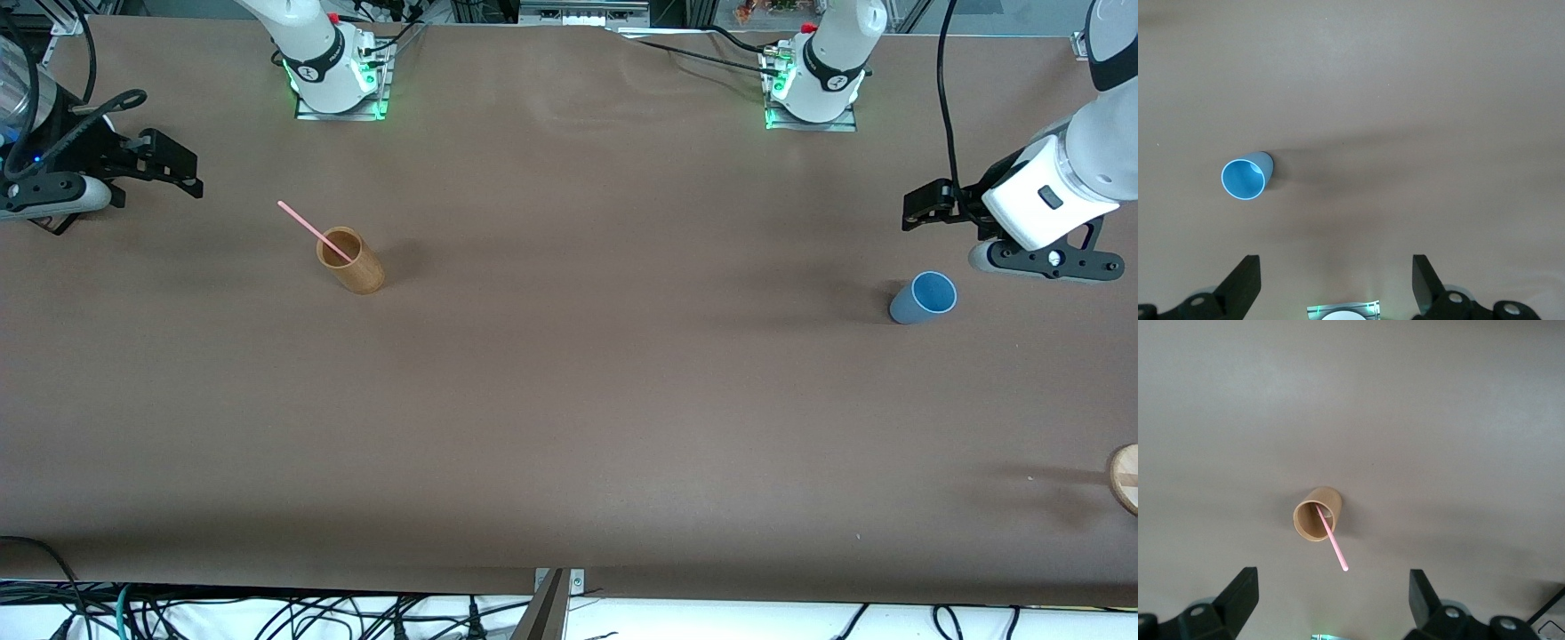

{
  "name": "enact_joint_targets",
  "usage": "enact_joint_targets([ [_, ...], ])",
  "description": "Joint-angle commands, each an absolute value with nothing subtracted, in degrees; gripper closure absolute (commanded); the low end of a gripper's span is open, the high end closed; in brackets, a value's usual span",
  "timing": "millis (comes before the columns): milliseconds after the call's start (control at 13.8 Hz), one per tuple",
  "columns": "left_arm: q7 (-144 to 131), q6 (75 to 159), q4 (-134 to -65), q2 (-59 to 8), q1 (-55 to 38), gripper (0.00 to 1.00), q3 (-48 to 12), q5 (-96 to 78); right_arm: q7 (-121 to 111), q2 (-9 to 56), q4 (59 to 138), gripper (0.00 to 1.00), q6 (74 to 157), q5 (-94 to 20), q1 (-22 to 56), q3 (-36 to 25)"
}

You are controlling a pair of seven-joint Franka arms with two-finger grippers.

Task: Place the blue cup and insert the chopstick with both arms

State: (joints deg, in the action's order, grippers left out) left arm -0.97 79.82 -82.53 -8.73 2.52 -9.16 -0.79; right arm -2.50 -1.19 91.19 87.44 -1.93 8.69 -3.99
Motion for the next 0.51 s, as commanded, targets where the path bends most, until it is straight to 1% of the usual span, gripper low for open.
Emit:
enact_joint_targets([
  [0, -0.4, 78.3, -80.5, -9.6, 3.2, 0.00, -10.1, 0.6, -3.2, -2.0, 90.1, 0.00, 85.5, -2.9, 8.7, -4.2],
  [436, -0.4, 78.4, -80.5, -9.6, 3.2, 0.00, -10.1, 0.6, -3.3, -1.9, 90.1, 0.00, 85.3, -2.3, 8.6, -4.3],
])
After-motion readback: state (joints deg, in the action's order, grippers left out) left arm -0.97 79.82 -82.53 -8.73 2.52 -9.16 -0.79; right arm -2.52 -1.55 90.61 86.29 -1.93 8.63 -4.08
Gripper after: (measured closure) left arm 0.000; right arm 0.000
